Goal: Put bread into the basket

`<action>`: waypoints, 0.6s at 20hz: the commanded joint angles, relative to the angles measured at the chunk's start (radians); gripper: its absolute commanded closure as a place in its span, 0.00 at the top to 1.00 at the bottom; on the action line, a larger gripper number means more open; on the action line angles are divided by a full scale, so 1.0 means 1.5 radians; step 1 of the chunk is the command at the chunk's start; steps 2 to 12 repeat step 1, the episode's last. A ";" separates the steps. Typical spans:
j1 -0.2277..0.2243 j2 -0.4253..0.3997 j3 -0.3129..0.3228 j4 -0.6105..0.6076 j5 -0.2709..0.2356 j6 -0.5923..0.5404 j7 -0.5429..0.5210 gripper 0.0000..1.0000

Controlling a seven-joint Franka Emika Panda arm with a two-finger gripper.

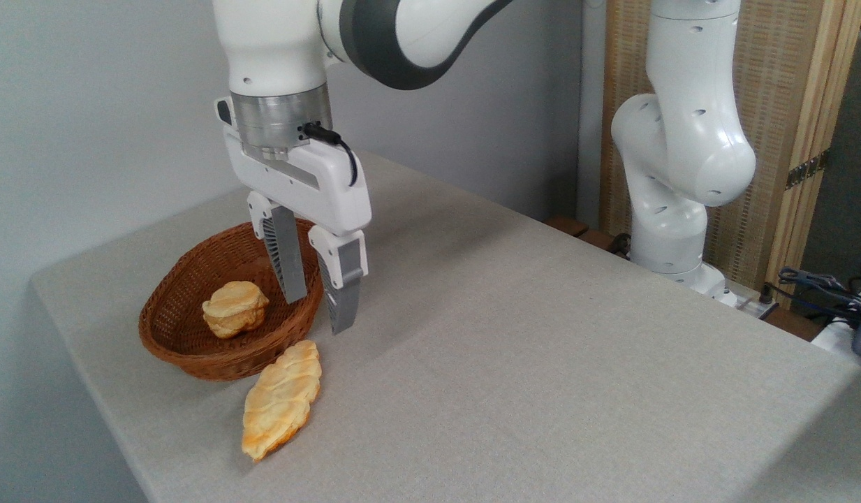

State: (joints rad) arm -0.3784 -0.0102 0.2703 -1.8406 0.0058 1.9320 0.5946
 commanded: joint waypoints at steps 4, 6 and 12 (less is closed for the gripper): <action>-0.005 -0.003 0.023 0.021 -0.032 -0.026 -0.011 1.00; -0.005 -0.003 0.023 0.021 -0.032 -0.026 -0.011 1.00; -0.005 -0.003 0.023 0.021 -0.032 -0.026 -0.011 1.00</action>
